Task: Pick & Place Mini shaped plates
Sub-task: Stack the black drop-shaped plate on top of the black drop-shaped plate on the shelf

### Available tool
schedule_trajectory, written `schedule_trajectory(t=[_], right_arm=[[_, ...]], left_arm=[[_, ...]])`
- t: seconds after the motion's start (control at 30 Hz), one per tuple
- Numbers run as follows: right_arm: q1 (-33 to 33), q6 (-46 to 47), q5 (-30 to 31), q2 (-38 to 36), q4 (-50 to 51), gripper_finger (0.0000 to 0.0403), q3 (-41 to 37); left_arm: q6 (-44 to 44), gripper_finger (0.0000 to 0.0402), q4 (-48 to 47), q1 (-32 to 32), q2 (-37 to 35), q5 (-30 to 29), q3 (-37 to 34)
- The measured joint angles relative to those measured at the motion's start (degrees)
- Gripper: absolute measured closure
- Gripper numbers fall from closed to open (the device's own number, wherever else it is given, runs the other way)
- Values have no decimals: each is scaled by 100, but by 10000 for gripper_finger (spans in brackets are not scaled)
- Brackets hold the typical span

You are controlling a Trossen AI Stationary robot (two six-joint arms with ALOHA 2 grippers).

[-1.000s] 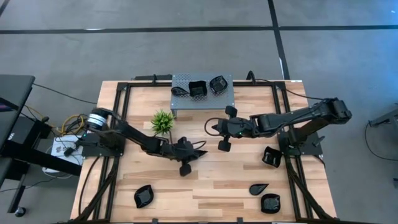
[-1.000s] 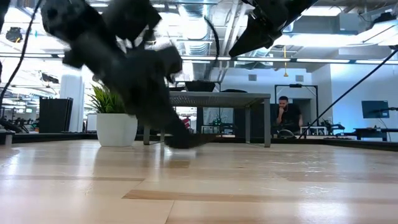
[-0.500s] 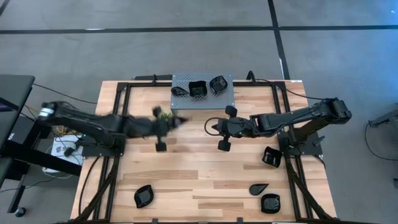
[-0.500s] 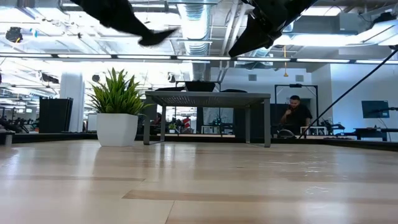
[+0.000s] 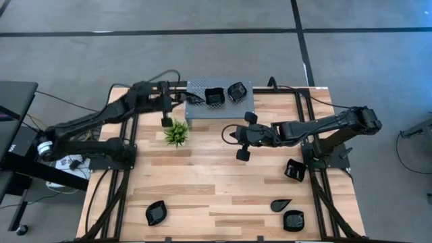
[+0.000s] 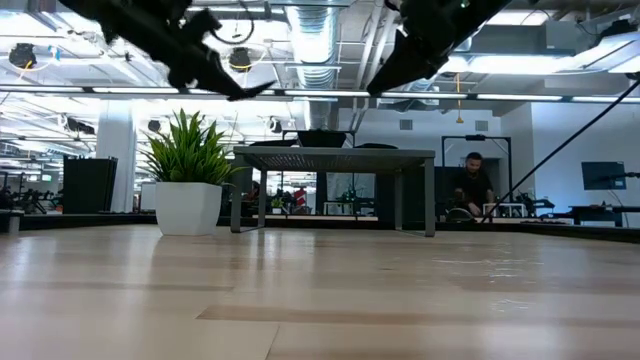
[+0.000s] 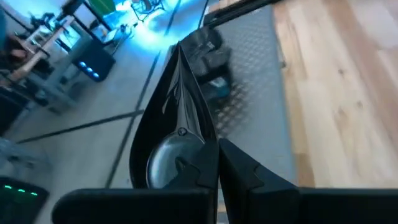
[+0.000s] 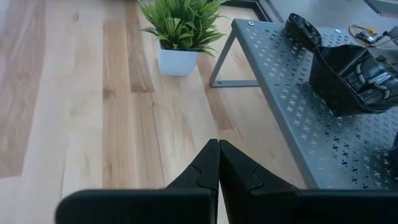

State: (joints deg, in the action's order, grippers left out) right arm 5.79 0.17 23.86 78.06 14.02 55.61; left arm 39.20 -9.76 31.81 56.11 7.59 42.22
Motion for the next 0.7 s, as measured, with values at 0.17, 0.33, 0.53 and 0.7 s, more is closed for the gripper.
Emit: schedule_trajectory(t=[0.17,0.33,0.53,0.7], right_arm=[[-53,-16,2,0,0,403,0],[-108,-16,0,0,9,403,0],[-111,-16,0,0,13,403,0],[-93,-18,-74,0,22,403,0]], left_arm=[[-37,395,638,1076,779,1777,2],[-44,394,810,1449,1475,2270,2],[71,394,823,1446,1794,2294,2],[83,393,838,1395,1782,2296,2]])
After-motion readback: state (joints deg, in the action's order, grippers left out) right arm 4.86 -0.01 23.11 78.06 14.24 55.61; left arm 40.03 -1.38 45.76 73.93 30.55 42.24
